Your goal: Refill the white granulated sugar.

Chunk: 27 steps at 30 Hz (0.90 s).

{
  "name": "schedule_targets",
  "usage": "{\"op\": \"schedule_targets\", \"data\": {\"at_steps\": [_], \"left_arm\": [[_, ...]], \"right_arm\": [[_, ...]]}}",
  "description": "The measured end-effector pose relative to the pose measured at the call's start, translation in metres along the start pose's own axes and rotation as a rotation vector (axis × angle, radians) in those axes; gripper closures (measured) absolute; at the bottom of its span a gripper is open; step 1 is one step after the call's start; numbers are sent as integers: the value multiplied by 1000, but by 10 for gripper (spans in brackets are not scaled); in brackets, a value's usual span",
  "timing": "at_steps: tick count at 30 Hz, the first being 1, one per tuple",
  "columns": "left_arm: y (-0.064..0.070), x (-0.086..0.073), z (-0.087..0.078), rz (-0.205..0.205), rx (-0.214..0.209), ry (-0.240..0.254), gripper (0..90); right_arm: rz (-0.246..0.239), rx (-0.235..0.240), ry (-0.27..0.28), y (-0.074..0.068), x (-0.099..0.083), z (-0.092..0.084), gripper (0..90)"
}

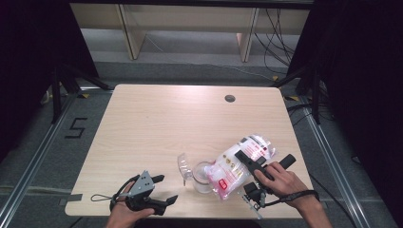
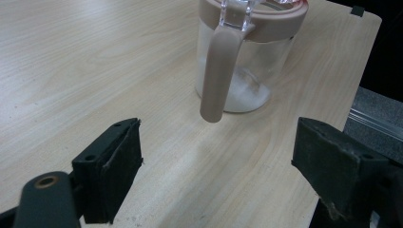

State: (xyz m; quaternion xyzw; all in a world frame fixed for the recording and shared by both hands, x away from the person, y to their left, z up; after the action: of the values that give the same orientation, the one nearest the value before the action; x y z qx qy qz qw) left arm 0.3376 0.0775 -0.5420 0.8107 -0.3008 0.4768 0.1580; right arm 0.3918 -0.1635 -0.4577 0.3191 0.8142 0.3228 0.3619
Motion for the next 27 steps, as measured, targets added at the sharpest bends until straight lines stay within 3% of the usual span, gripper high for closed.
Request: {"op": "schedule_targets", "data": {"at_steps": [27], "left_arm": [[0, 0, 0, -3, 0, 0, 162]], "right_arm": [[-4, -4, -26, 1, -1, -4, 581]]}}
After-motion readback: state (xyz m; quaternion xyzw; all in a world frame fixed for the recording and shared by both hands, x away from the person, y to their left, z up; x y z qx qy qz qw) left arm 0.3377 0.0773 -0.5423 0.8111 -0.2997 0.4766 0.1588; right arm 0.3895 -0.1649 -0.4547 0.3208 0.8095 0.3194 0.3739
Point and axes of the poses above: each handheld gripper's, and its own axes: z roughly forward along the jaws, x roughly out of its top, y roughly to its right, the point moved 10 cm from there along z, roughly forward along the jaws, and after that the axes turned 15 degrees about x, right-handed, at the moved point
